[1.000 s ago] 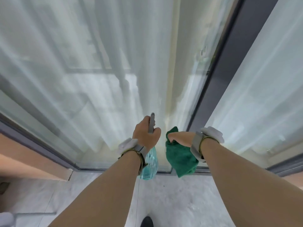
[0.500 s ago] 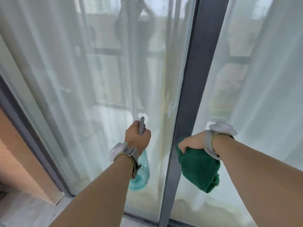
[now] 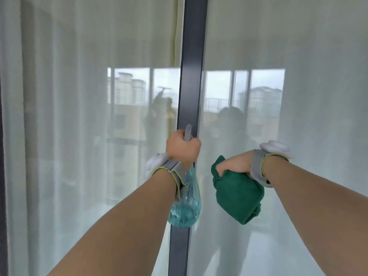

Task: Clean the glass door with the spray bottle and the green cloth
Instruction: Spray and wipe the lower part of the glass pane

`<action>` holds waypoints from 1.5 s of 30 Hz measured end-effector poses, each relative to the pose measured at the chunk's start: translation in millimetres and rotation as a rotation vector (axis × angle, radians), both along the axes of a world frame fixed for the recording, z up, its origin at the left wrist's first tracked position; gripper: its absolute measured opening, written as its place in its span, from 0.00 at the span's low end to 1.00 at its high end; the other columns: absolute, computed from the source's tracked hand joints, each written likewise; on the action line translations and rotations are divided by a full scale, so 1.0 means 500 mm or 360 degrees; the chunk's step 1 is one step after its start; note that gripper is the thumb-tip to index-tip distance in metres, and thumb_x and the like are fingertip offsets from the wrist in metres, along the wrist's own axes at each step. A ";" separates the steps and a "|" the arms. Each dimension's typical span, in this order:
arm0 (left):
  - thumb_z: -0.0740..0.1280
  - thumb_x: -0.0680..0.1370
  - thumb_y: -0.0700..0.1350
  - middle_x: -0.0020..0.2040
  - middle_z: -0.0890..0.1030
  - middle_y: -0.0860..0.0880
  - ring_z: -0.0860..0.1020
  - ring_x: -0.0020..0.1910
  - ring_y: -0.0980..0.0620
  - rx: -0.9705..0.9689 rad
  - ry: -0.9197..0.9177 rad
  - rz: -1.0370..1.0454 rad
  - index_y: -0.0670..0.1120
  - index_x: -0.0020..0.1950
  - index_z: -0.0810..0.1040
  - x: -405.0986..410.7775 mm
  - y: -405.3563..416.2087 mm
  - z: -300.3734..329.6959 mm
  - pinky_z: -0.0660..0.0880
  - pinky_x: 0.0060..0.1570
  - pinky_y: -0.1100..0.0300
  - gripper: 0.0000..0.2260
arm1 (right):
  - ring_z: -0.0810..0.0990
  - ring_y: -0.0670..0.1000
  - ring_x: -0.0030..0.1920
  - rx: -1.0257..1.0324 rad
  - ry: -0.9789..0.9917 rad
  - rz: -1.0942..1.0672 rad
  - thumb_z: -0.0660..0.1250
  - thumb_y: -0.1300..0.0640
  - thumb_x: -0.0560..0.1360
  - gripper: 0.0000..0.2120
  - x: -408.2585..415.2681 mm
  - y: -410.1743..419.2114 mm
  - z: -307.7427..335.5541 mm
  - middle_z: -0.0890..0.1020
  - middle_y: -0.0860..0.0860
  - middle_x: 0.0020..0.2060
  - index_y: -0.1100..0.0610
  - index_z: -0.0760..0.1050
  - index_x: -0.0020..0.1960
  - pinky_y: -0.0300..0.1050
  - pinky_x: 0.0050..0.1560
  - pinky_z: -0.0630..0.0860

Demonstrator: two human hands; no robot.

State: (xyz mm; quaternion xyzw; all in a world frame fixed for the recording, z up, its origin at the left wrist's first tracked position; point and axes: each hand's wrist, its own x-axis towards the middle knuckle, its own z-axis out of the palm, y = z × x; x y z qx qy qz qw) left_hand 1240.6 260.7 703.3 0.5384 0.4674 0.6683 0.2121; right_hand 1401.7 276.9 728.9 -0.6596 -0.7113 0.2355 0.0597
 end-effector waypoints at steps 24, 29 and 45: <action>0.57 0.59 0.44 0.45 0.85 0.42 0.75 0.38 0.43 0.0297 0.0289 -0.0202 0.38 0.46 0.80 0.134 0.077 0.525 0.68 0.38 0.58 0.22 | 0.75 0.59 0.43 0.0849 0.2857 -0.0318 0.65 0.71 0.51 0.32 0.144 0.070 0.368 0.72 0.55 0.50 0.54 0.65 0.53 0.62 0.49 0.78; 0.58 0.60 0.45 0.41 0.80 0.42 0.72 0.37 0.44 0.0342 0.0278 -0.0185 0.42 0.41 0.75 0.154 0.088 0.526 0.66 0.38 0.54 0.13 | 0.77 0.62 0.50 0.1598 0.2001 -0.0541 0.65 0.67 0.66 0.28 0.152 0.083 0.364 0.72 0.57 0.51 0.47 0.57 0.58 0.63 0.55 0.77; 0.59 0.61 0.43 0.38 0.76 0.41 0.71 0.36 0.42 0.0359 0.0125 -0.0042 0.41 0.37 0.72 0.164 0.131 0.498 0.66 0.39 0.52 0.09 | 0.71 0.56 0.38 0.2108 -0.0237 -0.0282 0.56 0.59 0.80 0.31 0.149 0.154 0.343 0.70 0.56 0.45 0.43 0.47 0.77 0.45 0.37 0.68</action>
